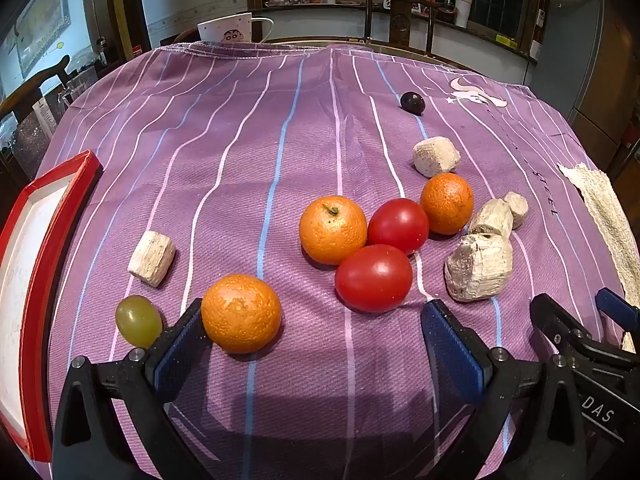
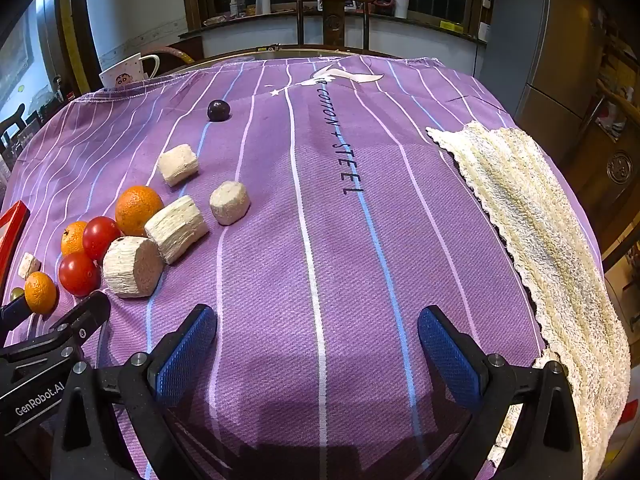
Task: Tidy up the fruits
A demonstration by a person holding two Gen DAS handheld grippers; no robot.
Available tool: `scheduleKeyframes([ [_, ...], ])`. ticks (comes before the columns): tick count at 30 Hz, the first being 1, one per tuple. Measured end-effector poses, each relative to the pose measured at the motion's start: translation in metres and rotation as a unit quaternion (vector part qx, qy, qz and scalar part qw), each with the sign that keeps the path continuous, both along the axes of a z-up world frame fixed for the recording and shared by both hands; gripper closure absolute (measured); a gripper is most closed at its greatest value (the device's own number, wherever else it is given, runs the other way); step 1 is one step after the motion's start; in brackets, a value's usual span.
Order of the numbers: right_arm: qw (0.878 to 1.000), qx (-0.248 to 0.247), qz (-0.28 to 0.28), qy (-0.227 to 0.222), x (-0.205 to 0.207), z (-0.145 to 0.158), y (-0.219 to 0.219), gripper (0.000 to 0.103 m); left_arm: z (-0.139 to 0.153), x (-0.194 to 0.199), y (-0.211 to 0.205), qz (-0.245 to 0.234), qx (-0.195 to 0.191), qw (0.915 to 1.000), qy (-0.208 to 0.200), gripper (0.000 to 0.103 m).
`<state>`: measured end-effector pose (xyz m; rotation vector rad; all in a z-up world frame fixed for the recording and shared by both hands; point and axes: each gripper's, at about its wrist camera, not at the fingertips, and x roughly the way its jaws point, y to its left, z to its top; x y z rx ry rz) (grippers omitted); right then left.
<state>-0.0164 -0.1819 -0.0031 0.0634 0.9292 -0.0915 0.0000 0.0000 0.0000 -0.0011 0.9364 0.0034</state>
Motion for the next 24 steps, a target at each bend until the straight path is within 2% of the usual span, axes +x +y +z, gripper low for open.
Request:
scheduleKeyframes([
  [7, 1.000, 0.000, 0.000, 0.000, 0.001, -0.002, -0.001, 0.000, 0.000, -0.001, 0.000, 0.000, 0.002, 1.0000, 0.003, 0.000],
  [11, 1.000, 0.001, 0.011, 0.000, 0.002, -0.003, -0.004, 0.000, 0.006, -0.008, -0.001, -0.011, 0.024, 0.9990, 0.035, 0.000],
  [15, 1.000, -0.017, 0.009, -0.001, 0.001, 0.001, -0.002, 0.002, 0.035, -0.026, 0.001, -0.019, 0.037, 0.9991, -0.004, 0.000],
  [18, 0.999, -0.023, 0.012, -0.019, -0.010, 0.014, 0.000, 0.002, 0.060, -0.042, 0.016, -0.007, 0.010, 0.9995, -0.031, 0.000],
  [19, 0.999, -0.026, 0.013, -0.026, -0.013, 0.018, 0.001, 0.002, 0.064, -0.045, 0.021, -0.001, 0.003, 0.9996, -0.029, 0.000],
  [21, 0.999, -0.028, 0.014, -0.039, -0.020, 0.030, 0.003, 0.002, 0.068, -0.047, 0.033, 0.013, -0.016, 0.9997, -0.011, 0.002],
  [24, 0.999, -0.011, 0.007, -0.046, -0.027, 0.045, 0.008, 0.002, 0.070, -0.053, 0.048, 0.017, -0.042, 0.9986, 0.027, 0.013],
])
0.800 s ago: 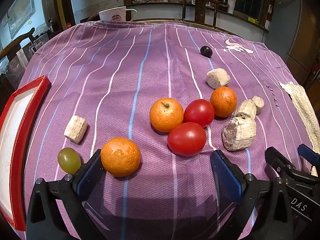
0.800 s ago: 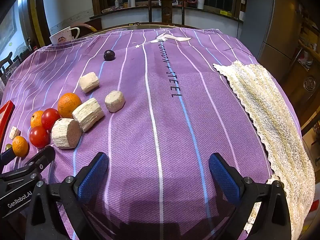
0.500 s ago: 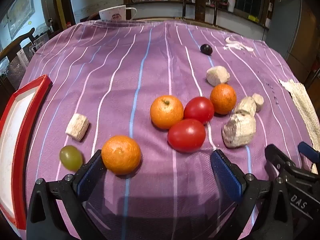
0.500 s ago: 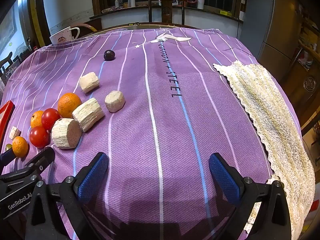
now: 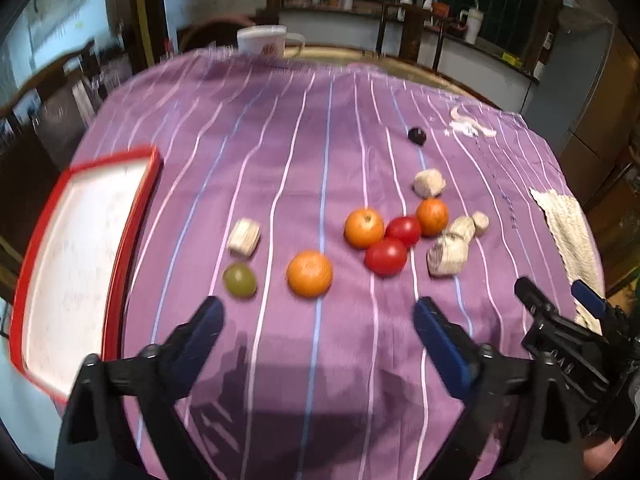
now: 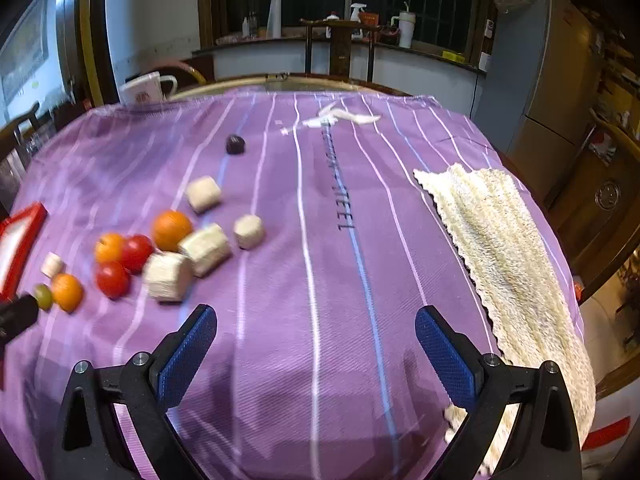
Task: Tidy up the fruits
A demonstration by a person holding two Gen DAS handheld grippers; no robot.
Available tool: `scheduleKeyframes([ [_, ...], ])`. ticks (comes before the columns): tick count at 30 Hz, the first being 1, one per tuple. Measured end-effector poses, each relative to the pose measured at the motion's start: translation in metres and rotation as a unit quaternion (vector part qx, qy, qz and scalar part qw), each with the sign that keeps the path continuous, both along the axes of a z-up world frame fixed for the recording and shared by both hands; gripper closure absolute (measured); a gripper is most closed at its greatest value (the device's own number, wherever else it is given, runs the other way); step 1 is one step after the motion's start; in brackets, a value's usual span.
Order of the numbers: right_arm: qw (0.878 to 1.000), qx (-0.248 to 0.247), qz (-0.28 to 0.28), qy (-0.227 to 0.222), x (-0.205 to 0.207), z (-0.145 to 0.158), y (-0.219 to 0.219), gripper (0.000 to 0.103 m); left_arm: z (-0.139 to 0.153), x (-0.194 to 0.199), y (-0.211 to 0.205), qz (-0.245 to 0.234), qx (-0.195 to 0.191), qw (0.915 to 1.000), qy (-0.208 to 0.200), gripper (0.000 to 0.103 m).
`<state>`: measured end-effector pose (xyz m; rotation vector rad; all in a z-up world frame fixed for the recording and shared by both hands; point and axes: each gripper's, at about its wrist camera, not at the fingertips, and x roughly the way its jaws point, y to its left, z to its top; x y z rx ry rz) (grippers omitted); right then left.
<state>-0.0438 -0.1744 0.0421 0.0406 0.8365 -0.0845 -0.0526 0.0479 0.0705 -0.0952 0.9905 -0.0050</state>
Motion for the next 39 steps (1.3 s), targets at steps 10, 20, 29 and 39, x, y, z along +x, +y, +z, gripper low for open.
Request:
scheduleKeyframes([
  [10, 0.998, 0.053, 0.013, -0.012, -0.020, 0.019, 0.028, 0.003, 0.012, -0.021, 0.024, 0.013, 0.006, 0.9998, -0.013, 0.013],
  [20, 0.998, 0.048, 0.047, 0.008, -0.020, 0.023, 0.051, 0.011, 0.032, -0.019, 0.036, 0.003, 0.017, 0.9995, -0.027, 0.019],
  [29, 0.997, 0.051, 0.056, 0.009, -0.016, 0.039, 0.065, 0.011, 0.043, -0.019, 0.035, -0.022, 0.022, 0.9988, -0.037, 0.019],
  [39, 0.997, 0.055, 0.055, 0.025, -0.018, 0.032, 0.079, 0.013, 0.031, -0.017, 0.044, -0.019, 0.030, 0.9992, -0.017, 0.019],
])
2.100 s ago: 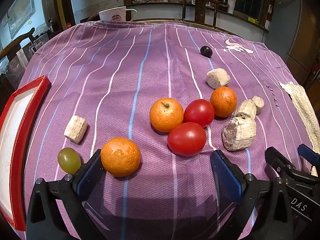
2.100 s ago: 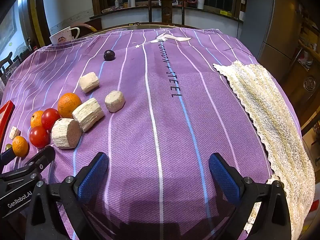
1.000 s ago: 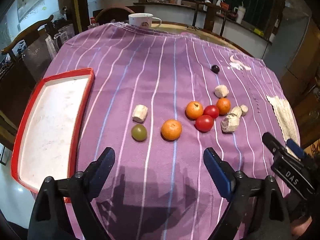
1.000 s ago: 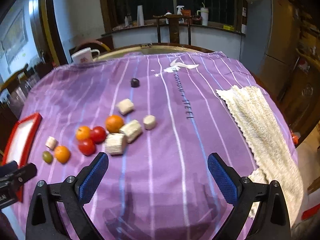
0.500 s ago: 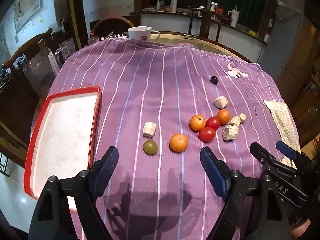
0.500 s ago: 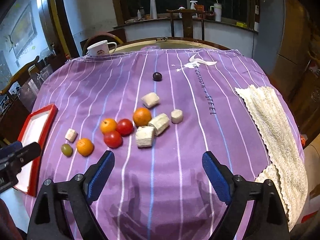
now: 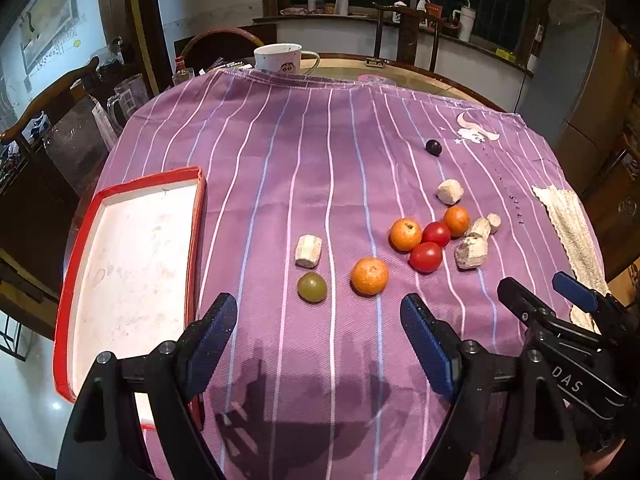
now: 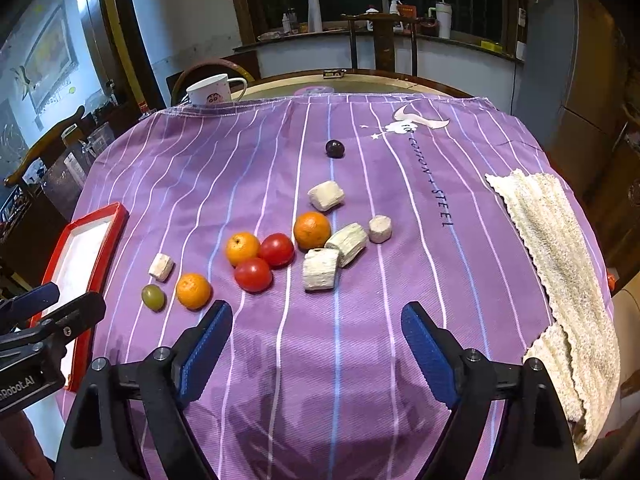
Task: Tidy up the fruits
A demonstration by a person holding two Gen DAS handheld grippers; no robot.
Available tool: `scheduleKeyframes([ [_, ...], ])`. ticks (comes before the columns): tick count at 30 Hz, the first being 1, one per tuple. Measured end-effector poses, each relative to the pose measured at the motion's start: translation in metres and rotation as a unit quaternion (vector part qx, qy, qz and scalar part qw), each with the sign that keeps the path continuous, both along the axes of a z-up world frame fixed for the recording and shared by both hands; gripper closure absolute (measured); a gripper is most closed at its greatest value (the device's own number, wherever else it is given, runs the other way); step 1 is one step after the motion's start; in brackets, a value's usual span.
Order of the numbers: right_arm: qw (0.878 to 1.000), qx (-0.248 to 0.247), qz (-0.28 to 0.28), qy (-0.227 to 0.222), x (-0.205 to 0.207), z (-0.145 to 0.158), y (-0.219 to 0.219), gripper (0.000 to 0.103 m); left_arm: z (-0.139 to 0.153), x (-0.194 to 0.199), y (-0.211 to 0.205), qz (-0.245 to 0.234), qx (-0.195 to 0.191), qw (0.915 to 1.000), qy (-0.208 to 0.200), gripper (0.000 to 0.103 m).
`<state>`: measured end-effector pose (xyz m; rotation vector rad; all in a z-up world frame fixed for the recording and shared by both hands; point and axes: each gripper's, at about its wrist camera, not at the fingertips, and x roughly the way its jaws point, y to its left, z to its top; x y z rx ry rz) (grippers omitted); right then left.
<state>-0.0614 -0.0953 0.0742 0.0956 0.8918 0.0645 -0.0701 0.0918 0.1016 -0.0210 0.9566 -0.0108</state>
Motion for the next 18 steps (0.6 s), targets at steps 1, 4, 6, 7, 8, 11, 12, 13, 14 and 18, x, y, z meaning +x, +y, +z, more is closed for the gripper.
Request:
scheduleKeyframes([
  [1, 1.000, 0.000, -0.001, 0.002, 0.000, -0.001, 0.001, 0.014, -0.002, 0.000, 0.001, 0.000, 0.000, 1.0000, 0.003, 0.019],
  [4, 1.000, -0.002, -0.005, 0.006, -0.001, -0.003, 0.002, 0.014, -0.003, 0.000, 0.004, -0.001, 0.004, 1.0000, 0.005, 0.019],
  [6, 1.000, -0.002, -0.006, 0.006, -0.002, -0.003, 0.003, 0.014, -0.003, 0.000, 0.005, -0.002, 0.005, 1.0000, 0.006, 0.019],
  [7, 1.000, -0.003, -0.007, 0.007, -0.003, -0.003, 0.005, 0.014, -0.004, 0.000, 0.005, -0.002, 0.004, 1.0000, 0.006, 0.019],
  [8, 1.000, -0.003, -0.008, 0.007, -0.004, -0.003, 0.005, 0.014, -0.004, 0.000, 0.006, -0.001, 0.004, 1.0000, 0.007, 0.019],
  [11, 1.000, -0.003, -0.008, 0.008, -0.005, -0.002, 0.007, 0.014, -0.005, 0.000, 0.009, -0.003, 0.004, 0.9999, 0.010, 0.019],
  [12, 1.000, -0.004, -0.008, 0.009, -0.005, -0.002, 0.008, 0.014, -0.005, 0.000, 0.010, -0.004, 0.005, 0.9999, 0.011, 0.019],
  [13, 1.000, -0.004, -0.008, 0.009, -0.005, -0.002, 0.009, 0.014, -0.005, 0.001, 0.011, -0.005, 0.005, 0.9999, 0.011, 0.019],
  [14, 1.000, -0.005, -0.008, 0.010, -0.006, -0.002, 0.010, 0.014, -0.006, 0.001, 0.012, -0.006, 0.005, 0.9999, 0.011, 0.019],
  [18, 1.000, -0.005, -0.007, 0.012, -0.008, -0.003, 0.014, 0.014, -0.007, 0.001, 0.015, -0.007, 0.004, 0.9999, 0.014, 0.019],
])
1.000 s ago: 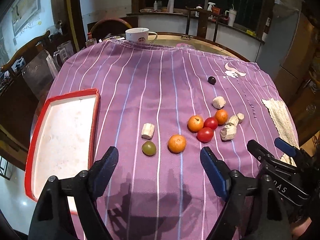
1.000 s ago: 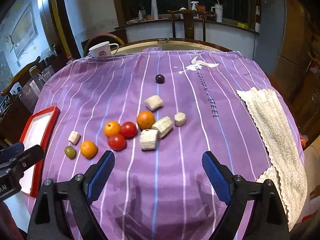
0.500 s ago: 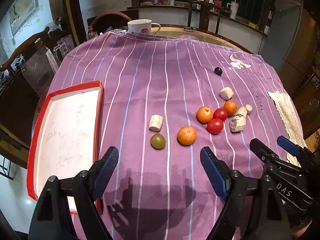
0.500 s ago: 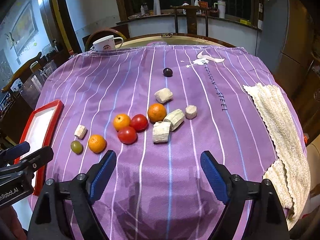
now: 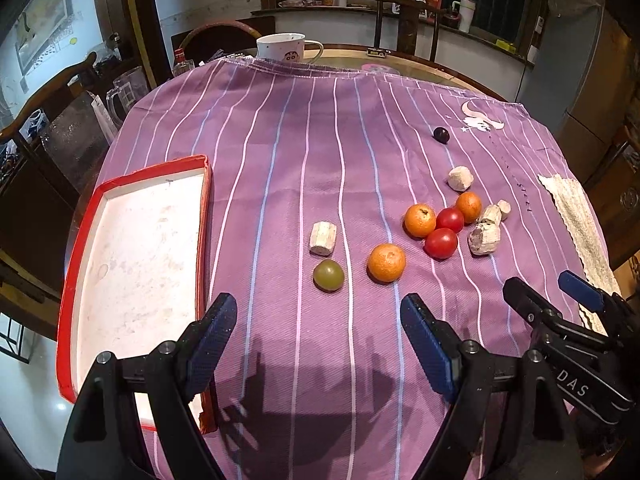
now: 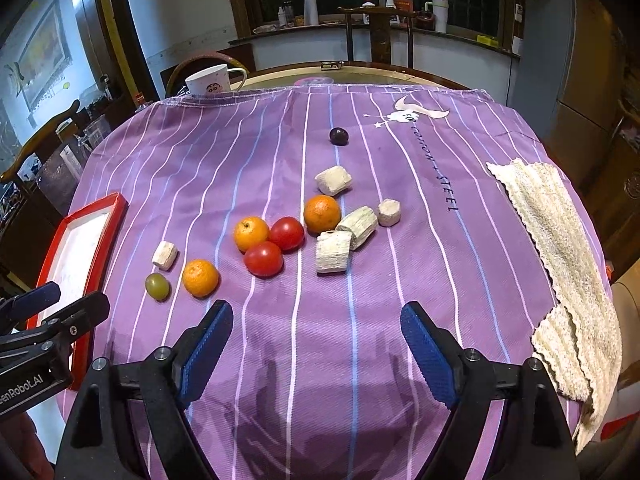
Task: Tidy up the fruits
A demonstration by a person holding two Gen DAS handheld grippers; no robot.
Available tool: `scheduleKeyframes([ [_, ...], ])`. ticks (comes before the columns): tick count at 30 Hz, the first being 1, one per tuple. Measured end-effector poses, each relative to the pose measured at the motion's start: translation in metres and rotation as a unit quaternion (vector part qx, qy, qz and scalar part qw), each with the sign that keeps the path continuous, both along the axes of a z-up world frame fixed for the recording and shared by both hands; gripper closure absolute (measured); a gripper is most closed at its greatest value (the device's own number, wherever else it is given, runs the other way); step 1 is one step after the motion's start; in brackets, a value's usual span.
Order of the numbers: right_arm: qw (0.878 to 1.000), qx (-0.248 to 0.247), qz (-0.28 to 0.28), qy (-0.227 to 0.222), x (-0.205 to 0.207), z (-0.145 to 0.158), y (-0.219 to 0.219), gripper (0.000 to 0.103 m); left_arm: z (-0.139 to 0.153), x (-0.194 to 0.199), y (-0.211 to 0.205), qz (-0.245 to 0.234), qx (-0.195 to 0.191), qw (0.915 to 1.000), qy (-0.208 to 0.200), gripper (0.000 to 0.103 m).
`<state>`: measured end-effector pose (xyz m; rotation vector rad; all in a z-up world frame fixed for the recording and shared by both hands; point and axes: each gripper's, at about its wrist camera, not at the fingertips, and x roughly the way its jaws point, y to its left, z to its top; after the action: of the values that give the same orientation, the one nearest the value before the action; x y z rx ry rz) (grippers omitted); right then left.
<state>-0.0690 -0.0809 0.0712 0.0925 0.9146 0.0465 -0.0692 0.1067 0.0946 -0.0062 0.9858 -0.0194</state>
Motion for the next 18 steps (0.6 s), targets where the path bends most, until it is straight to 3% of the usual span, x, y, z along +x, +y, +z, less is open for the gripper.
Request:
scheduleKeyframes([
  [13, 1.000, 0.012, 0.003, 0.010, 0.002, -0.005, 0.005, 0.014, -0.007, 0.009, 0.039, 0.038, -0.019, 0.9990, 0.013, 0.019],
  [18, 1.000, 0.021, 0.013, 0.018, 0.004, -0.010, 0.006, 0.022, -0.014, 0.012, 0.039, 0.034, -0.027, 0.9987, 0.025, 0.019],
])
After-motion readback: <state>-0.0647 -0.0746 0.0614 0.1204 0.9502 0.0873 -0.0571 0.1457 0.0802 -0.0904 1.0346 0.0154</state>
